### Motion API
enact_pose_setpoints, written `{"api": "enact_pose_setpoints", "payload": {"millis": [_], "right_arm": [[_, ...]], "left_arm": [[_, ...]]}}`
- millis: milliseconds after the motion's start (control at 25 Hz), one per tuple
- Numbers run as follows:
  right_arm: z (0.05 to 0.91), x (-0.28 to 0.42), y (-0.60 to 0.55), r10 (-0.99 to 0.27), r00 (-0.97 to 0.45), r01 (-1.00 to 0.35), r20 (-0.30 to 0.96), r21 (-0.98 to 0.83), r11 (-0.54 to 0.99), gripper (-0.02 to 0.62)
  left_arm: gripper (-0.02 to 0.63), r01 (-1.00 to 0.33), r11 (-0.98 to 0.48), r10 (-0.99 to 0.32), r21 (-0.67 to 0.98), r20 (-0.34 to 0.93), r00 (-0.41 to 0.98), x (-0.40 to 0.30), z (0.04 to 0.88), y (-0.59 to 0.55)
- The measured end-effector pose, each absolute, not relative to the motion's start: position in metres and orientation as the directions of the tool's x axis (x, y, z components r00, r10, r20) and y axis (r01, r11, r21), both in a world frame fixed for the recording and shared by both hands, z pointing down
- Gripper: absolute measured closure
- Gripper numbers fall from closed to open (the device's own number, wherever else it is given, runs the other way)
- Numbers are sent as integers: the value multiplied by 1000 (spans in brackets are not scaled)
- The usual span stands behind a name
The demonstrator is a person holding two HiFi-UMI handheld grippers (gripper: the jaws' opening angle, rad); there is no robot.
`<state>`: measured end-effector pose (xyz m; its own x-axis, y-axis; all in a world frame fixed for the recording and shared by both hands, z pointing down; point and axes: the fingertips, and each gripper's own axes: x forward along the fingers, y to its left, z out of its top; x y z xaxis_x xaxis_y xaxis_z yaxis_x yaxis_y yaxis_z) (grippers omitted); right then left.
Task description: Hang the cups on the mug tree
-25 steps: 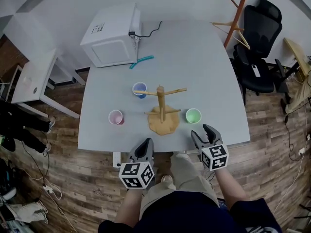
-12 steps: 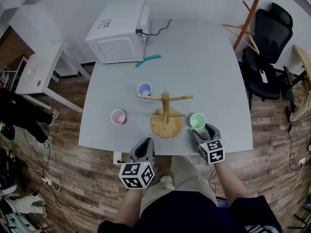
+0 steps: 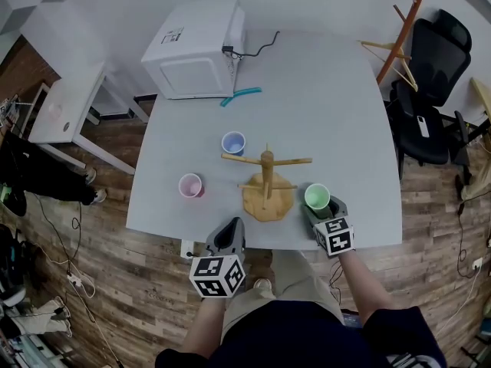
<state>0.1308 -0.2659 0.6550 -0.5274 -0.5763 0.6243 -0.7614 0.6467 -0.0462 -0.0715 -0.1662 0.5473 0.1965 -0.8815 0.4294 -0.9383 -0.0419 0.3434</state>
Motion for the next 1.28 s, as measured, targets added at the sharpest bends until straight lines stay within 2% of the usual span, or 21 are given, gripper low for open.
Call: {"api": "enact_pose_setpoints", "payload": {"millis": [960, 1280], "right_arm": [[628, 134, -266, -633, -496, -763, 594, 50, 645, 348], [603, 131, -264, -651, -488, -731, 581, 135, 668, 350]], "left_arm": [[589, -937, -65, -889, 343, 407, 210, -71, 536, -150], [588, -935, -82, -892, 346, 393, 224, -69, 529, -142]]}}
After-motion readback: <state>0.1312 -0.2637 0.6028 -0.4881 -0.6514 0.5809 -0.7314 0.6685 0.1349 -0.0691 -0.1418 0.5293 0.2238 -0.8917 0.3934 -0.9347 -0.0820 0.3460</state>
